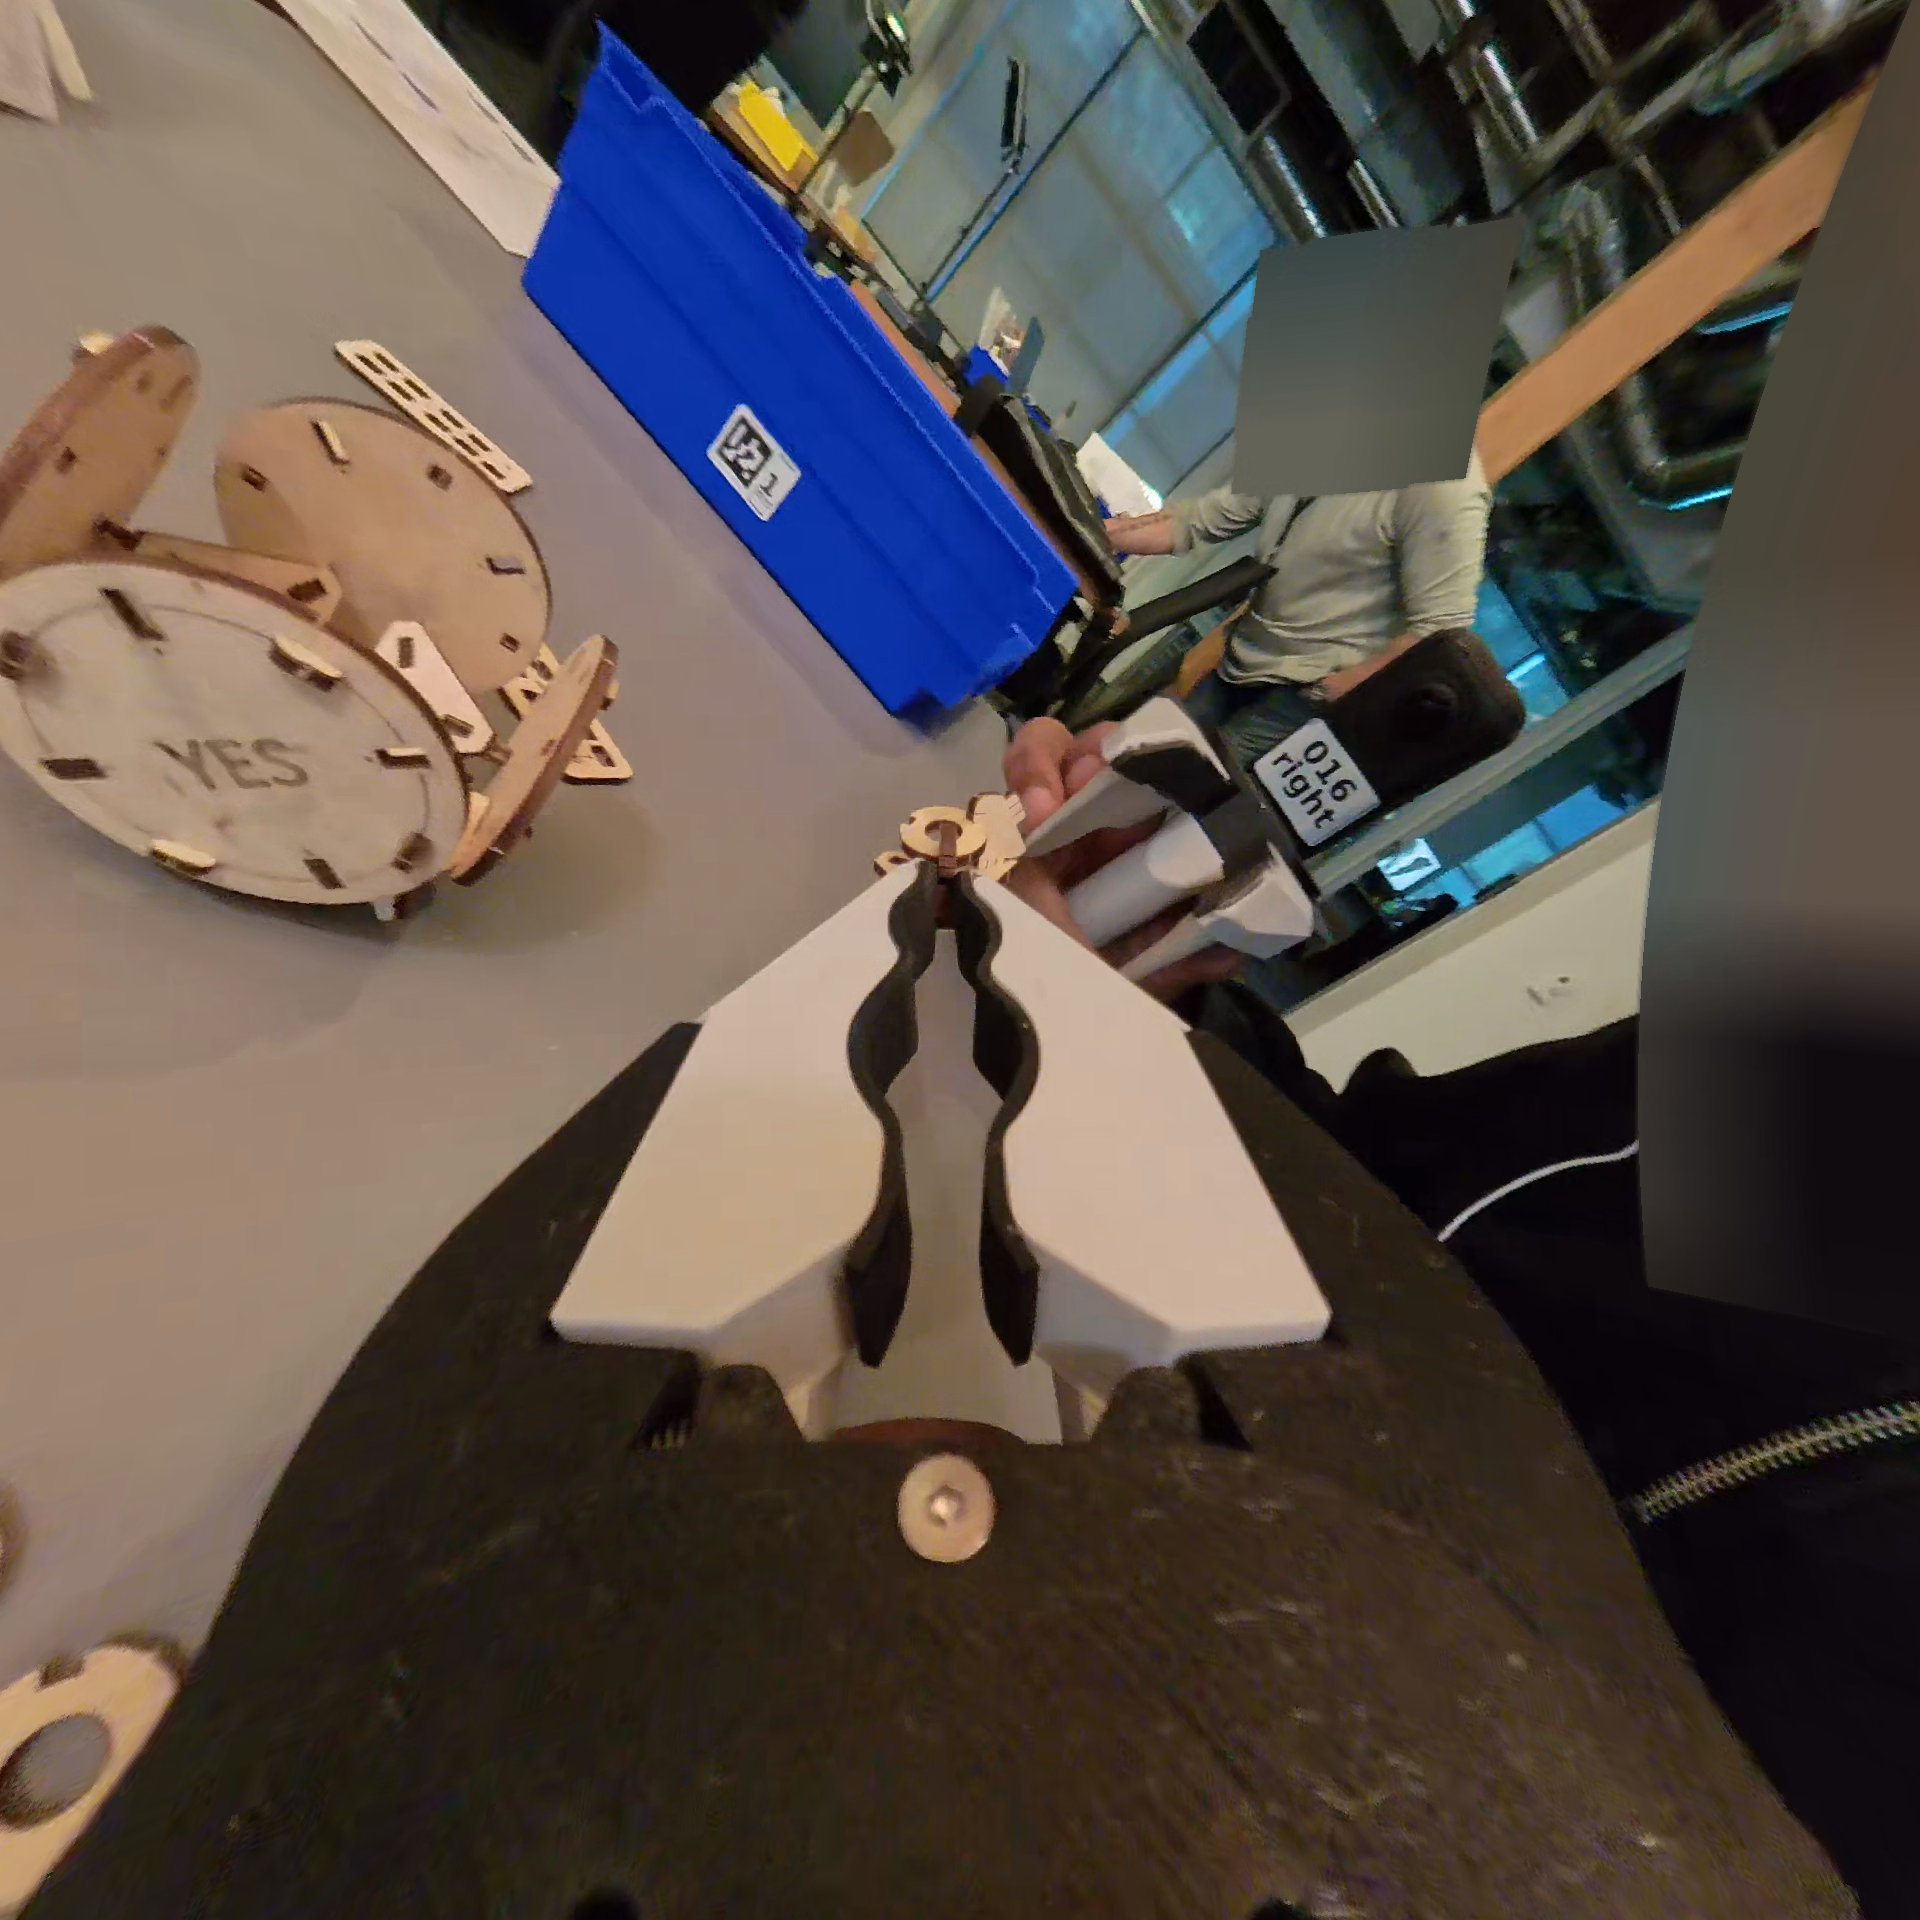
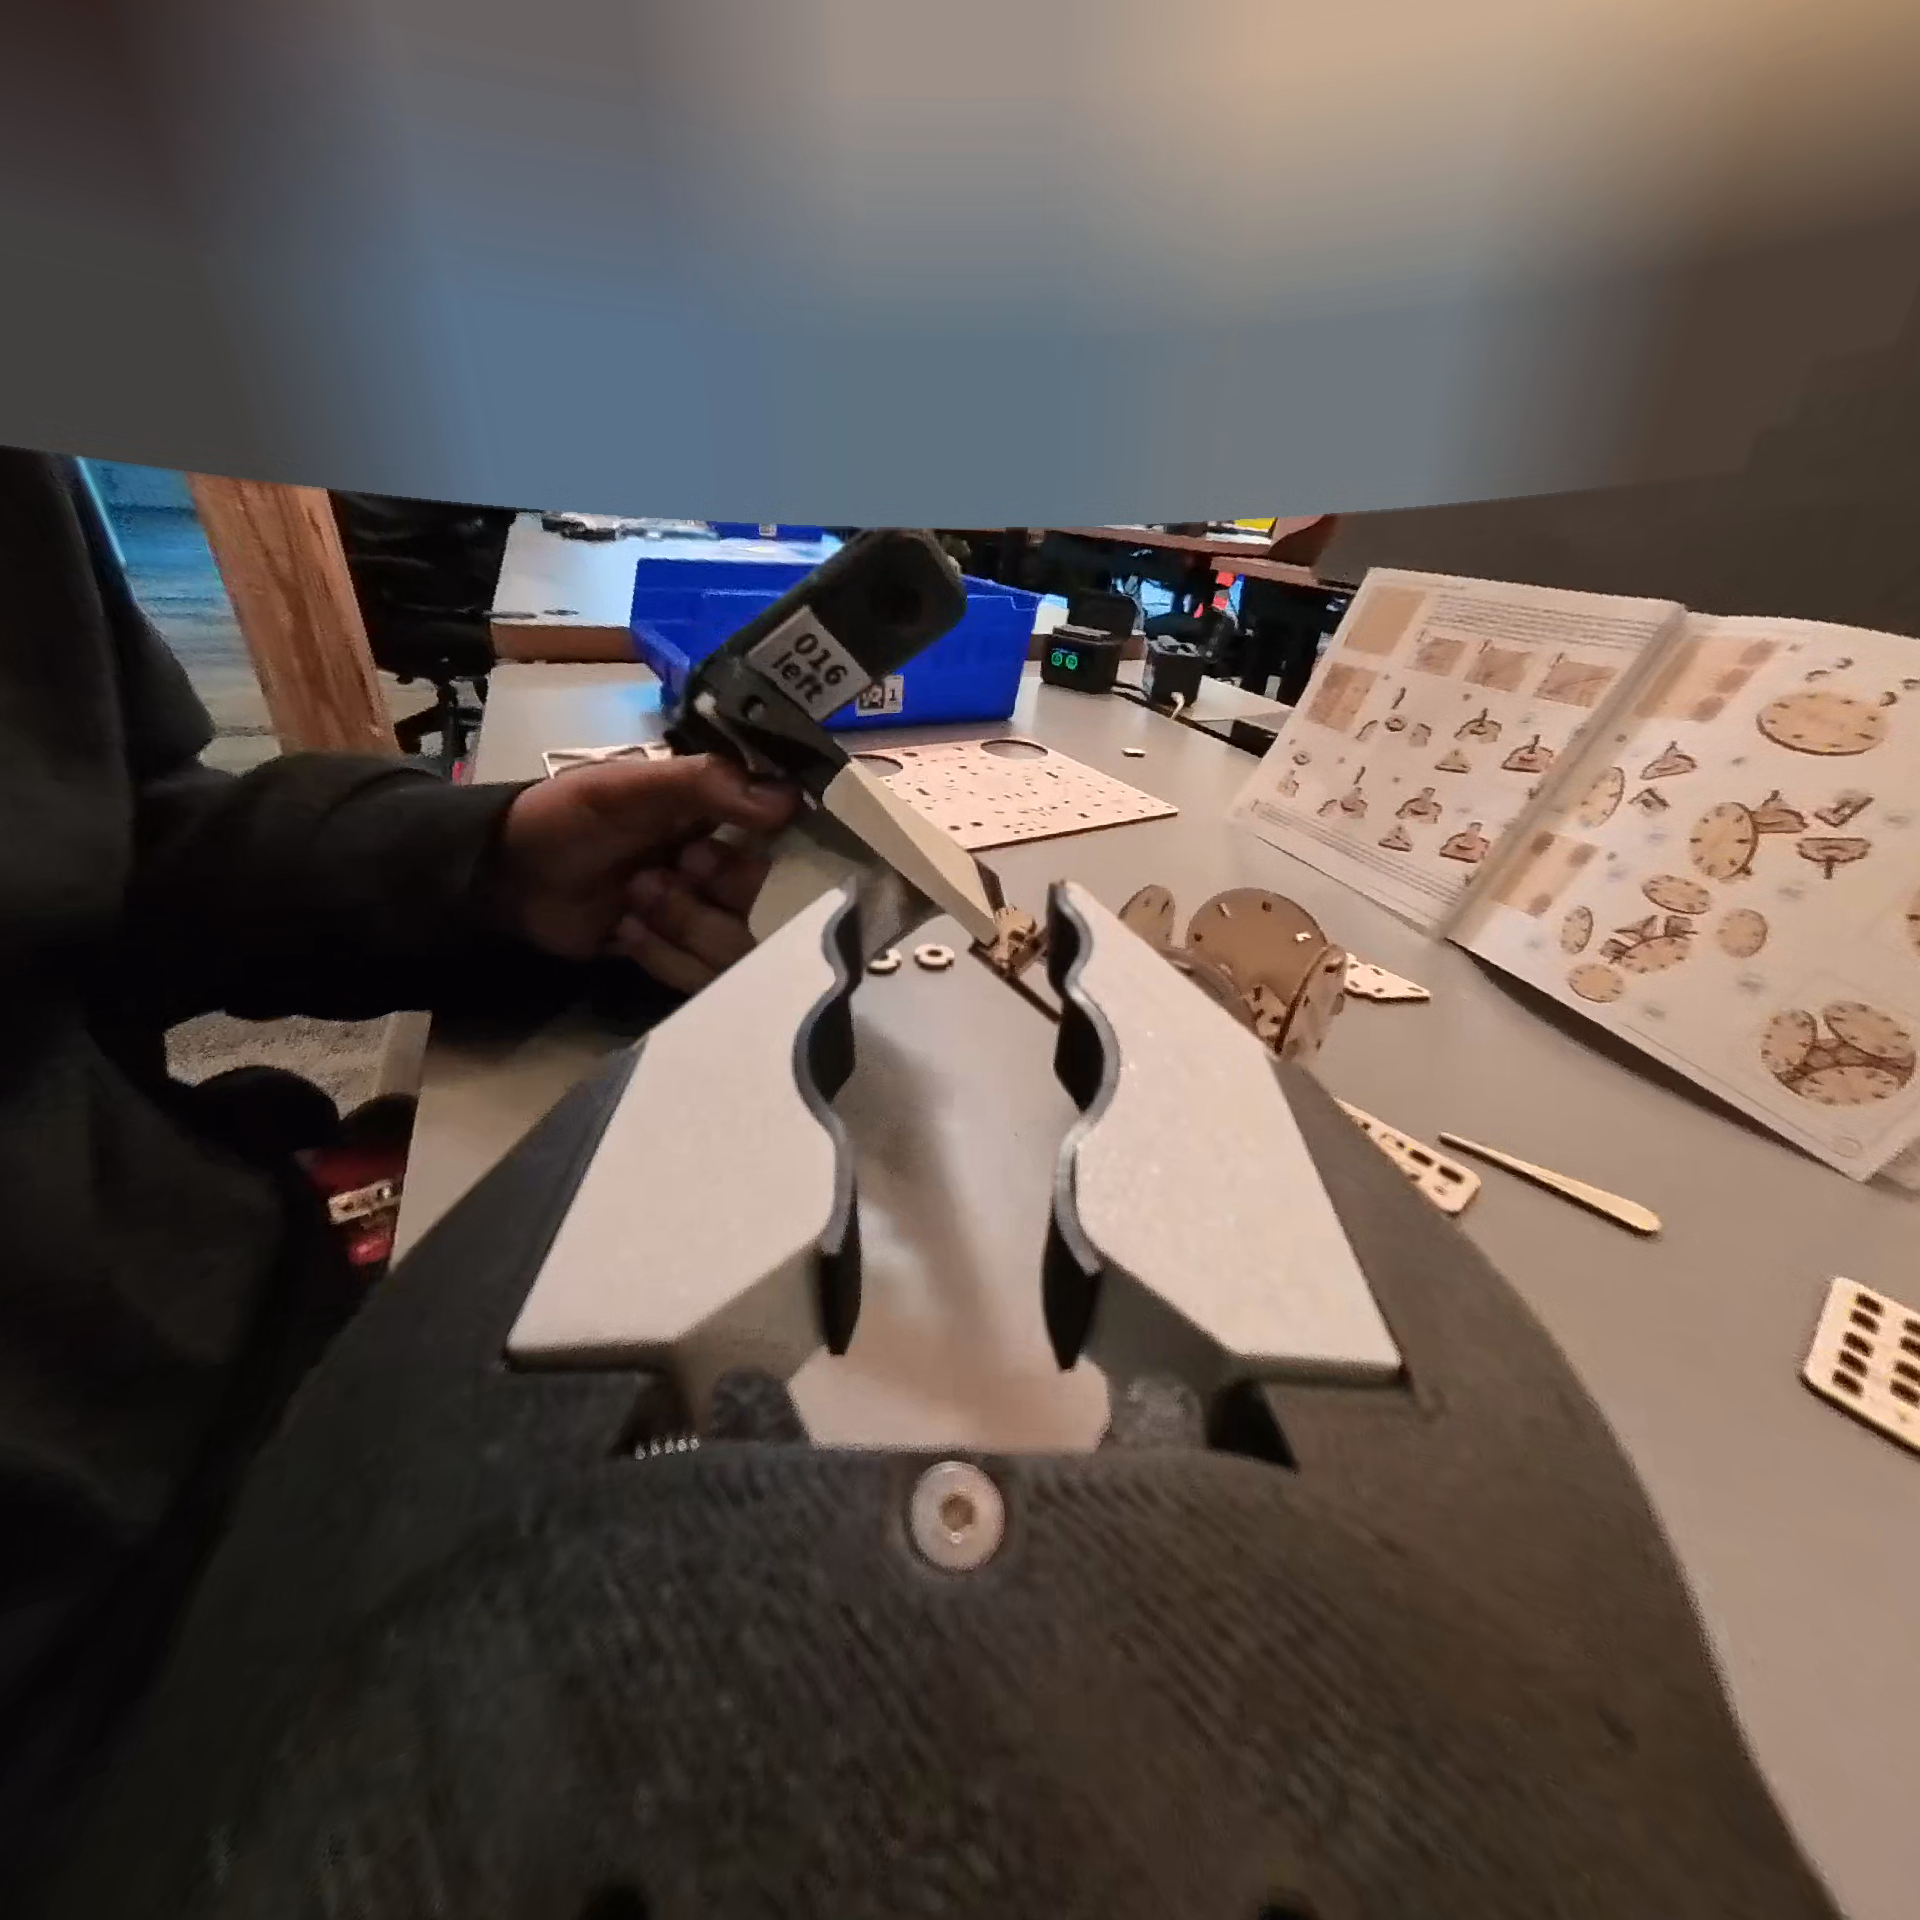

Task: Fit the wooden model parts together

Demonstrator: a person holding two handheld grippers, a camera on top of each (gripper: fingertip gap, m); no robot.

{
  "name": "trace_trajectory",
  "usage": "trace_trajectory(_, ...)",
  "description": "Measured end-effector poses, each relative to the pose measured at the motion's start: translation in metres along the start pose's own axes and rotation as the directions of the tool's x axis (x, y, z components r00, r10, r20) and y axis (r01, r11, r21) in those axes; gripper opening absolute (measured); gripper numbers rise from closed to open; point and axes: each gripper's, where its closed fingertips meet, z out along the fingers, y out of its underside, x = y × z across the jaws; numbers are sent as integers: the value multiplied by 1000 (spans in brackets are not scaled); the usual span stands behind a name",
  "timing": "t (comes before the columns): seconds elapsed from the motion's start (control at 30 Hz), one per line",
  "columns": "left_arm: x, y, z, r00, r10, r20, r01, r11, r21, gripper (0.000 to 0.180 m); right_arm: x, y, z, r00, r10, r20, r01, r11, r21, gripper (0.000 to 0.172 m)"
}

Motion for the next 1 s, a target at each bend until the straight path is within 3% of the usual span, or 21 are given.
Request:
trace_trajectory(0.17,7,6,3,996,-55,-68,53,998,-32,0,0,5,-1,999,-32,20,33,999,-36,38)
trace_trajectory(0.3,11,10,4,993,-71,-97,65,996,-56,0,13,35,2,946,-320,-54,298,923,-243,38)
trace_trajectory(0.4,10,14,5,993,-72,-97,64,994,-84,0,10,37,4,890,-451,-72,422,871,-251,30)
trace_trajectory(0.77,19,20,6,972,-137,-193,111,984,-138,0,-8,39,9,895,-441,64,444,873,-200,26)
trace_trajectory(1.0,22,20,7,962,-163,-221,132,980,-150,0,-7,34,9,893,-447,47,449,878,-166,15)
